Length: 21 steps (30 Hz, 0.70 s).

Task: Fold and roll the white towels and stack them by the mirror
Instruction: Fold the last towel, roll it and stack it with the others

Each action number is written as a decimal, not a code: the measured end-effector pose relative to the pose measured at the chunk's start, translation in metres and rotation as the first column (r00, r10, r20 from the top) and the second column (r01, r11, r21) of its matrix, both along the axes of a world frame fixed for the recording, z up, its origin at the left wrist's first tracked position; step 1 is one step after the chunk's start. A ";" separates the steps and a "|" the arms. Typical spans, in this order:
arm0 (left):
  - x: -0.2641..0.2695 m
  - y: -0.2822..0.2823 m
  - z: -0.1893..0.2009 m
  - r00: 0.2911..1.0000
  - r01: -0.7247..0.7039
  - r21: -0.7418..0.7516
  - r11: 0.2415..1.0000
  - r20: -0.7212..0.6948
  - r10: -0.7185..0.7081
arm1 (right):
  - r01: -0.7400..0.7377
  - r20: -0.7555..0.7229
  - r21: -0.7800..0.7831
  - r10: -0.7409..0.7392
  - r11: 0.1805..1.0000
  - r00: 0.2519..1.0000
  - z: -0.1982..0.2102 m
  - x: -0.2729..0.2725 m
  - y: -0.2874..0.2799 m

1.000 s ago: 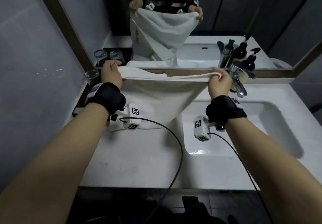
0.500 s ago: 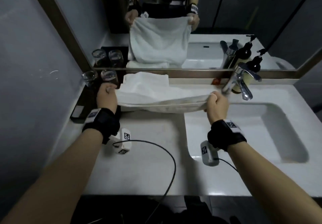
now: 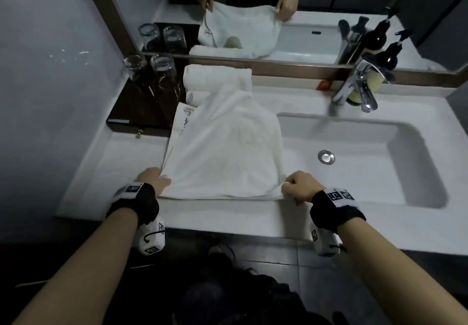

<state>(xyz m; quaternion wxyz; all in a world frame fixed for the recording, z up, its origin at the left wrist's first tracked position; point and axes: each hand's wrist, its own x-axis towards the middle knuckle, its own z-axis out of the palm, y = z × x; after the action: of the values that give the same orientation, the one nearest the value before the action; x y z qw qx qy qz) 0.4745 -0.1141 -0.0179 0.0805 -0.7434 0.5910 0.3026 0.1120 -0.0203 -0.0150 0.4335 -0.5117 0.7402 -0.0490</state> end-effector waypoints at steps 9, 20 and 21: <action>-0.009 0.006 0.014 0.962 0.098 0.100 0.990 0.244 -0.120 | -0.108 -0.021 0.235 0.116 0.966 0.993 0.019 0.007 -0.014; -0.049 -0.078 0.021 0.963 0.263 -0.348 0.900 0.034 -0.268 | -0.077 -0.072 -0.248 0.061 0.966 0.996 0.029 0.070 -0.114; -0.051 -0.087 0.020 0.958 0.279 -0.391 0.877 0.054 -0.281 | -0.077 -0.067 -0.282 0.060 0.956 0.996 0.029 0.077 -0.125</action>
<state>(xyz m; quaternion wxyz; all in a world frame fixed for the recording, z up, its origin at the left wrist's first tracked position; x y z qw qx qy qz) 0.4233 -0.2012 0.0025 -0.0294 -0.6502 0.7412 0.1641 0.1894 -0.1450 0.0143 0.3351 -0.5951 0.7196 -0.1252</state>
